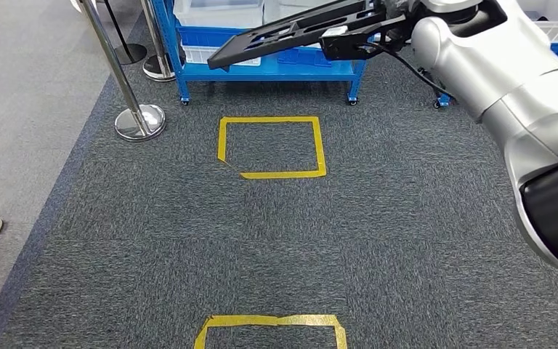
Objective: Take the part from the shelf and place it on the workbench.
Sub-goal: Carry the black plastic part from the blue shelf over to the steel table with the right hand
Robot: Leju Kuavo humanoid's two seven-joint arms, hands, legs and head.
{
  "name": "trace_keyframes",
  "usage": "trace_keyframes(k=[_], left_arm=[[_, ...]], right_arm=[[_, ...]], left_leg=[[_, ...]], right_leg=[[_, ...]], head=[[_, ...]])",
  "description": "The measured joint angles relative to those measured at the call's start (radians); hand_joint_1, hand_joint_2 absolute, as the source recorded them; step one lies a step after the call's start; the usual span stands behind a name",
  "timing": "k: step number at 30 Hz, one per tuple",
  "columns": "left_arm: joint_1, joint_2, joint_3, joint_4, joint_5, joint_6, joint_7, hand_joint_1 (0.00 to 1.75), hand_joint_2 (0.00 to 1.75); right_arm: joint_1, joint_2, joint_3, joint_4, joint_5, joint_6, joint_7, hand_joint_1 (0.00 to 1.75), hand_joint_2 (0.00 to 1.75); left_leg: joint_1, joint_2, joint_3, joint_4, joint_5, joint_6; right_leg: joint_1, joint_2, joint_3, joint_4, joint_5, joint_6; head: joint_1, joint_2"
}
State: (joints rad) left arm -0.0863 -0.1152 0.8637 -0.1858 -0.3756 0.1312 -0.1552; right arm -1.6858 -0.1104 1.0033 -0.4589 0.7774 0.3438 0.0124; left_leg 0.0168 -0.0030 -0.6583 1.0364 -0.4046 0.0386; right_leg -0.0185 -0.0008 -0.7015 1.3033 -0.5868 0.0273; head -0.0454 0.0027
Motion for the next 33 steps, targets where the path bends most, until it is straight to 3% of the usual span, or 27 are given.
trace_keyframes(k=[3,5,8,9,11,13,14,15,16,18,20,23,25,28,29,30,31,33], left_arm=[[0.0,-0.001,0.0,0.0,-0.002,0.002,0.0,0.0,1.75],[-0.002,-0.002,0.0,0.0,-0.004,0.005,0.0,0.0,1.75],[-0.003,-0.002,0.0,0.0,-0.011,0.012,0.0,0.0,1.75],[-0.002,-0.001,0.001,0.0,-0.012,0.014,0.0,0.0,1.75],[-0.001,0.0,0.001,0.0,-0.012,0.015,0.0,0.0,1.75],[0.001,0.001,0.001,0.0,-0.012,0.016,0.0,0.0,1.75],[0.001,0.002,0.001,0.0,-0.012,0.017,0.0,0.0,1.75],[0.002,0.003,0.002,0.0,-0.012,0.018,0.0,0.0,1.75],[0.002,0.003,0.002,0.0,-0.012,0.018,0.0,0.0,1.75],[0.002,0.005,0.005,0.0,-0.012,0.018,0.0,0.0,1.75],[0.001,0.007,0.007,0.0,-0.012,0.018,0.0,0.0,1.75],[0.0,0.008,0.008,0.0,-0.012,0.017,0.0,0.0,1.75],[0.0,0.007,0.008,0.0,-0.012,0.016,0.0,0.0,1.75],[-0.001,0.007,0.009,0.0,-0.011,0.016,-0.001,0.0,1.75],[-0.001,0.007,0.01,0.0,-0.011,0.015,-0.001,0.0,1.75],[-0.001,0.007,0.011,0.0,-0.008,0.015,0.001,0.0,1.75],[-0.001,0.007,0.013,0.0,-0.004,0.016,0.005,0.0,1.75],[0.0,0.007,0.019,0.0,0.008,0.019,0.02,0.0,1.75]], right_arm=[[-0.001,-0.002,0.0,0.002,0.001,0.0,-0.002,1.75,1.75],[-0.003,-0.004,0.0,0.002,0.0,0.001,-0.007,1.75,1.75],[-0.006,-0.008,0.0,0.003,-0.001,0.002,-0.01,1.75,1.75],[-0.006,-0.009,0.0,0.003,-0.001,0.002,-0.011,1.75,1.75],[-0.006,-0.012,0.0,0.003,-0.002,0.003,-0.012,1.75,1.75],[-0.006,-0.015,0.0,0.005,-0.002,0.003,-0.013,1.75,1.75],[-0.005,-0.018,0.0,0.007,-0.002,0.003,-0.012,1.75,1.75],[-0.004,-0.02,0.0,0.008,-0.002,0.003,-0.012,1.75,1.75],[-0.003,-0.024,0.0,0.009,-0.002,0.002,-0.012,1.75,1.75],[-0.003,-0.034,0.0,0.01,-0.003,0.0,-0.012,1.75,1.75],[-0.004,-0.045,0.0,0.012,-0.003,-0.002,-0.012,1.75,1.75],[0.0,-0.058,0.0,0.015,-0.003,-0.003,-0.011,1.75,1.75],[0.0,-0.066,0.0,0.016,-0.003,-0.004,-0.011,1.75,1.75],[0.003,-0.074,0.0,0.017,-0.004,-0.006,-0.011,1.75,1.75],[0.007,-0.076,0.0,0.017,-0.004,-0.007,-0.01,1.75,1.75],[0.011,-0.079,0.0,0.017,-0.004,-0.006,-0.009,1.75,1.75],[0.013,-0.082,0.0,0.018,-0.004,-0.006,-0.007,1.75,1.75],[0.013,-0.086,0.0,0.019,-0.001,-0.006,0.0,1.75,1.75]], left_leg=[[-0.001,0.001,-0.017,0.005,0.011,-0.008],[-0.001,0.003,-0.022,0.006,0.02,-0.019],[-0.002,0.003,-0.024,0.001,0.032,-0.038],[-0.003,0.003,-0.029,0.009,0.023,-0.042],[-0.002,0.002,-0.062,0.085,-0.036,-0.048],[-0.001,0.002,-0.109,0.217,-0.108,-0.053],[-0.001,0.003,-0.122,0.264,-0.123,-0.054],[-0.001,0.002,-0.117,0.275,-0.119,-0.054],[-0.001,0.002,-0.093,0.246,-0.099,-0.051],[-0.004,0.002,-0.011,0.118,-0.049,-0.039],[-0.009,0.002,0.044,0.022,-0.034,-0.027],[-0.01,0.003,0.055,-0.013,-0.035,-0.017],[-0.005,0.006,0.062,-0.032,-0.026,-0.008],[-0.002,0.009,0.063,-0.04,-0.021,-0.002],[-0.002,0.009,0.063,-0.039,-0.021,-0.001],[-0.001,0.008,0.063,-0.037,-0.022,-0.002],[0.0,0.007,0.062,-0.034,-0.024,-0.003],[0.003,0.006,0.061,-0.023,-0.03,-0.008]], right_leg=[[0.005,0.0,0.112,-0.178,0.064,-0.012],[0.013,0.0,0.151,-0.249,0.072,-0.019],[0.012,-0.001,0.147,-0.263,0.084,-0.032],[0.009,-0.002,0.145,-0.267,0.091,-0.039],[0.005,-0.005,0.138,-0.272,0.104,-0.05],[0.007,-0.005,0.126,-0.271,0.112,-0.055],[0.008,-0.004,0.121,-0.27,0.115,-0.055],[0.009,-0.003,0.117,-0.268,0.116,-0.055],[0.009,-0.002,0.114,-0.266,0.117,-0.055],[0.011,-0.001,0.112,-0.263,0.117,-0.053],[0.014,-0.002,0.108,-0.262,0.119,-0.047],[0.015,-0.002,0.106,-0.268,0.125,-0.031],[0.014,0.0,0.094,-0.244,0.103,-0.021],[0.008,0.001,0.013,-0.073,0.018,-0.009],[0.006,0.001,-0.014,-0.019,0.003,-0.006],[0.002,0.001,-0.027,0.004,0.008,-0.002],[-0.002,0.001,-0.022,-0.012,0.032,0.001],[-0.01,0.0,0.022,-0.112,0.102,0.006]], head=[[0.0,0.0],[0.0,0.0],[0.0,0.0],[0.0,0.0],[0.0,0.0],[0.0,0.0],[0.0,0.0],[0.0,0.0],[-0.001,0.0],[0.0,0.0],[0.0,0.0],[0.0,0.0],[0.0,0.0],[0.0,0.0],[0.0,0.0],[0.0,0.0],[0.0,0.0],[0.0,0.0]])
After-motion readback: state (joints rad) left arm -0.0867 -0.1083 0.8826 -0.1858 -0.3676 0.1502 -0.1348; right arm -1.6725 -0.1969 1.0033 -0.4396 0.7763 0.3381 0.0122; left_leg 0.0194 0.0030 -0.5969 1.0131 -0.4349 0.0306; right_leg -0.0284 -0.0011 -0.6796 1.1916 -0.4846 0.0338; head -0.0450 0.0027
